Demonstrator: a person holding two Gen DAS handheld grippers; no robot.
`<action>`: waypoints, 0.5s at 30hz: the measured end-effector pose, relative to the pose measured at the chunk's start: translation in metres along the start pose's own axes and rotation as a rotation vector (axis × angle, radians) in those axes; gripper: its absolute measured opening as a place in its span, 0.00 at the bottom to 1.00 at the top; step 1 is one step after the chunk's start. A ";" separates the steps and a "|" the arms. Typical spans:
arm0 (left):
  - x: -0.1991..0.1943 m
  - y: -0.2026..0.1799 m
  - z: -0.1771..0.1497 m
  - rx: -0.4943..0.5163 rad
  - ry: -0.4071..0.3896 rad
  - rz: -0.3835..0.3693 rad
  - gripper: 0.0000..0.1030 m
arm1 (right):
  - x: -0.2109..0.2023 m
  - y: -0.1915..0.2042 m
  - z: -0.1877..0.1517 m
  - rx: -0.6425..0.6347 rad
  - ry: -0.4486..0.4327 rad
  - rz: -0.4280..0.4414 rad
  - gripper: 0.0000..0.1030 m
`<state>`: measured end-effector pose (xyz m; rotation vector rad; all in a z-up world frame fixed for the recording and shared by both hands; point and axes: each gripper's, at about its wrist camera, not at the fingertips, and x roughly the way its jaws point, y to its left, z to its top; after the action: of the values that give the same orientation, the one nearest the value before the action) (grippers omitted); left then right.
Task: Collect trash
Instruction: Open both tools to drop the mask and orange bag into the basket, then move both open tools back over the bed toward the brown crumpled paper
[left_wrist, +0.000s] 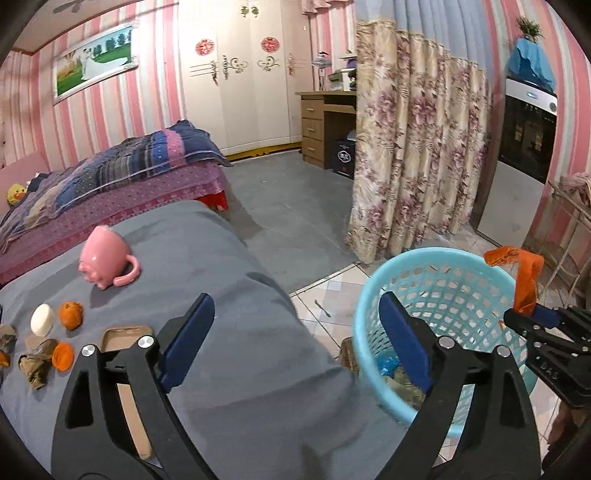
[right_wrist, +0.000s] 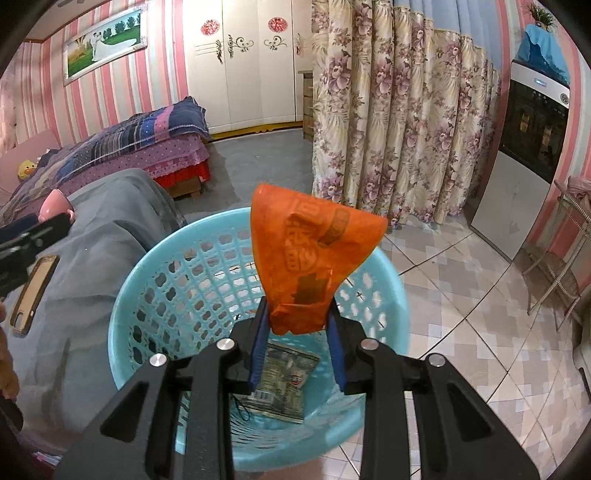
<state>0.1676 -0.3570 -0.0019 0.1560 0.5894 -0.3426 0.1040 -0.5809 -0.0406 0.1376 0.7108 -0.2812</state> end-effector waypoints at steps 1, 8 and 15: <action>-0.001 0.004 -0.001 -0.006 0.001 0.005 0.87 | 0.001 0.002 0.000 0.001 0.000 -0.004 0.38; -0.006 0.041 -0.014 -0.061 0.023 0.039 0.87 | 0.011 0.015 -0.008 0.027 -0.040 -0.044 0.78; -0.023 0.077 -0.022 -0.119 0.023 0.057 0.87 | 0.003 0.034 -0.013 0.016 -0.100 -0.109 0.95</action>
<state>0.1665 -0.2734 -0.0035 0.0621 0.6255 -0.2501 0.1086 -0.5467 -0.0511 0.0990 0.6176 -0.3956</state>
